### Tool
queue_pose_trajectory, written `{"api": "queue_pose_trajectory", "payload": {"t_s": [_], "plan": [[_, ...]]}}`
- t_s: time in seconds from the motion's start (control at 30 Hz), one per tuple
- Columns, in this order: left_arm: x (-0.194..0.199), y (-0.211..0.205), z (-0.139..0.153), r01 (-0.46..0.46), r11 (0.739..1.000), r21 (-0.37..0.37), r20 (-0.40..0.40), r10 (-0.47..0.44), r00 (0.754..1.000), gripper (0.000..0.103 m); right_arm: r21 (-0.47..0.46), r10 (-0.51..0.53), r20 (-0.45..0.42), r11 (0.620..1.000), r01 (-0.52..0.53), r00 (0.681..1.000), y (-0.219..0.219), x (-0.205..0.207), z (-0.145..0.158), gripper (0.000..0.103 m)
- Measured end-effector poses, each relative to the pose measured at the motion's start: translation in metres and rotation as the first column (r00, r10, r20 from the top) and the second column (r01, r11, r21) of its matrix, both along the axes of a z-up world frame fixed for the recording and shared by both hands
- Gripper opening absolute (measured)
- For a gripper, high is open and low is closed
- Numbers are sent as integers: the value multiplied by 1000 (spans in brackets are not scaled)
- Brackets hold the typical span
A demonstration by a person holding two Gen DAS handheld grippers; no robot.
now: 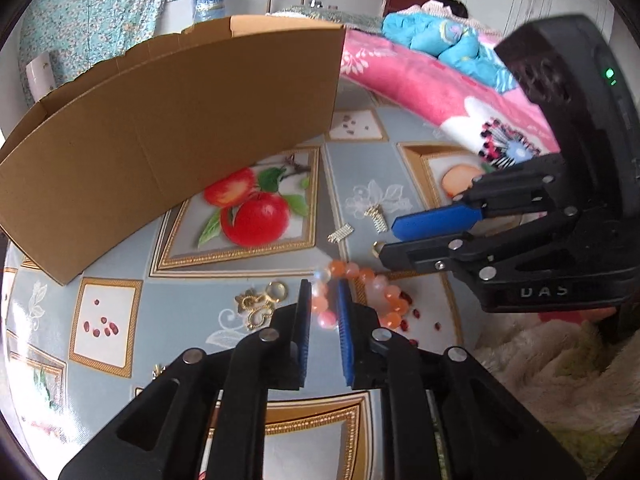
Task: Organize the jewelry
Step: 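Position the open right tool over the small gold ring beside the bracelet, then close the right tool on the small gold ring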
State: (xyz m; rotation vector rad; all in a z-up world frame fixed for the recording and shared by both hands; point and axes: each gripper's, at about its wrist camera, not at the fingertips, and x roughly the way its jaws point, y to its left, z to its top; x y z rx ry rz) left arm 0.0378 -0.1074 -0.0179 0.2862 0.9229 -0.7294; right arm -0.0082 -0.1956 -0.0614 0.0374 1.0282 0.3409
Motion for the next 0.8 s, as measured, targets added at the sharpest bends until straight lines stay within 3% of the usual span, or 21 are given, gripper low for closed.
{"api": "queue_pose_trajectory", "payload": {"t_s": [0.33, 0.8], "plan": [[1, 14, -9, -40, 999, 31, -12, 41, 999, 12, -119, 28, 32, 993, -24, 999, 21, 6, -7, 17], [-4, 48, -6, -134, 991, 20, -32, 135, 990, 13, -133, 24, 35, 991, -19, 999, 25, 10, -11, 10]]}}
